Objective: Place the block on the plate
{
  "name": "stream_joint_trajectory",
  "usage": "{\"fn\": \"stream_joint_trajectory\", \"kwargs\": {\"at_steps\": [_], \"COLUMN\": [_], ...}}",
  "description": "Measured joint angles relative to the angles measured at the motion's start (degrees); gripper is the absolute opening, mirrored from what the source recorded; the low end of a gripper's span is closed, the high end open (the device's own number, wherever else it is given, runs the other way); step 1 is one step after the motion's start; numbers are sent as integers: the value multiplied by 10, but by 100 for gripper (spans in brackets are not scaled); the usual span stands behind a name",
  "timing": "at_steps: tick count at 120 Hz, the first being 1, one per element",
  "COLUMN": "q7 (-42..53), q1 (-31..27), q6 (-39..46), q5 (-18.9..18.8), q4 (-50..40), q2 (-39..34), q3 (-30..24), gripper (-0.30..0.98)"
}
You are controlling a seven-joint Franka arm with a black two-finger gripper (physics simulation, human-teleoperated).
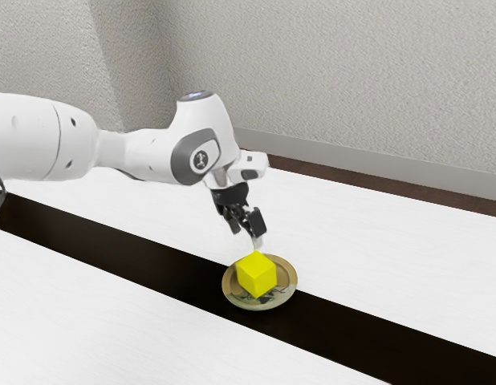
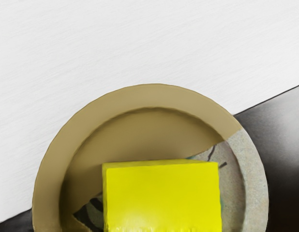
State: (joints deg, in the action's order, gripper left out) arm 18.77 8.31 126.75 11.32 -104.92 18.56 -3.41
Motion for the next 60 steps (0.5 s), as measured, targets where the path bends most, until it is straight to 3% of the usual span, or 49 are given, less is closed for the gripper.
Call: {"fn": "stream_joint_trajectory", "kwargs": {"at_steps": [16,36,60], "q7": [1,3,5], "q1": [2,4,4], "q6": [-49,-122,-180], "q5": [-25,-79,-112], "q4": [22,86,119], "q2": [-41,-49,-49], "q3": [2,3,2], "gripper": [66,67,68]}}
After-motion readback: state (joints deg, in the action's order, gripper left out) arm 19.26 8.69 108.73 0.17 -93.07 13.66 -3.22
